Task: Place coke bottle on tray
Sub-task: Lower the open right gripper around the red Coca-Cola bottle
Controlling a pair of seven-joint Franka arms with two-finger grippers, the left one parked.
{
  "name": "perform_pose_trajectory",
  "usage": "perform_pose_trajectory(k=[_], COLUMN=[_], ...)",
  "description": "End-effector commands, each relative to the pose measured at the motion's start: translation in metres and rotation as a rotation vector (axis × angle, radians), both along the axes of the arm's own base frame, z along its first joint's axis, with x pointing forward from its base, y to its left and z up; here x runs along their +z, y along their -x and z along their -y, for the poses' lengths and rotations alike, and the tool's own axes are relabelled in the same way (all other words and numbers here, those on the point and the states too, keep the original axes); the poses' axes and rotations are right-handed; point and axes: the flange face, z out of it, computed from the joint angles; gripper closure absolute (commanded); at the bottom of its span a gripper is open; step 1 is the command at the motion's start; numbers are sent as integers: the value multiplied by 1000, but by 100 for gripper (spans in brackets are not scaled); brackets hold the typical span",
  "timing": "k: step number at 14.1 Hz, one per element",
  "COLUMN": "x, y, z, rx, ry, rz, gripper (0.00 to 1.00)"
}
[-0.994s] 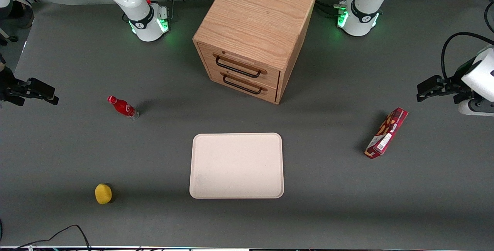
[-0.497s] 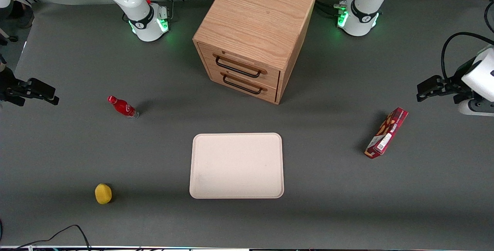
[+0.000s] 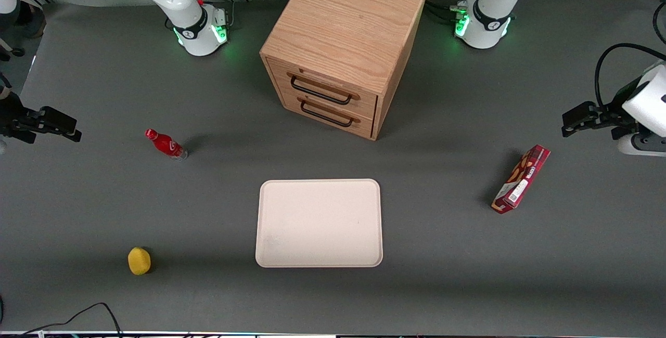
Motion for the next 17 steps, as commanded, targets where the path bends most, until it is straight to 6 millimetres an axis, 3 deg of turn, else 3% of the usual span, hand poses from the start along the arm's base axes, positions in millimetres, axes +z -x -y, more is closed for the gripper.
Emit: perform_pose_trajectory(k=[1,2,9,15,17], x=[-25,-35,-123,-198,-214], y=[1,1,14,66,74], z=[-13,-26,-31,-34,-31], rx=[24,46,84,124,167], ry=[10,11,11,15,15], rz=[-51,-70,-60,15,5], gripper=[0,0,2,4,4])
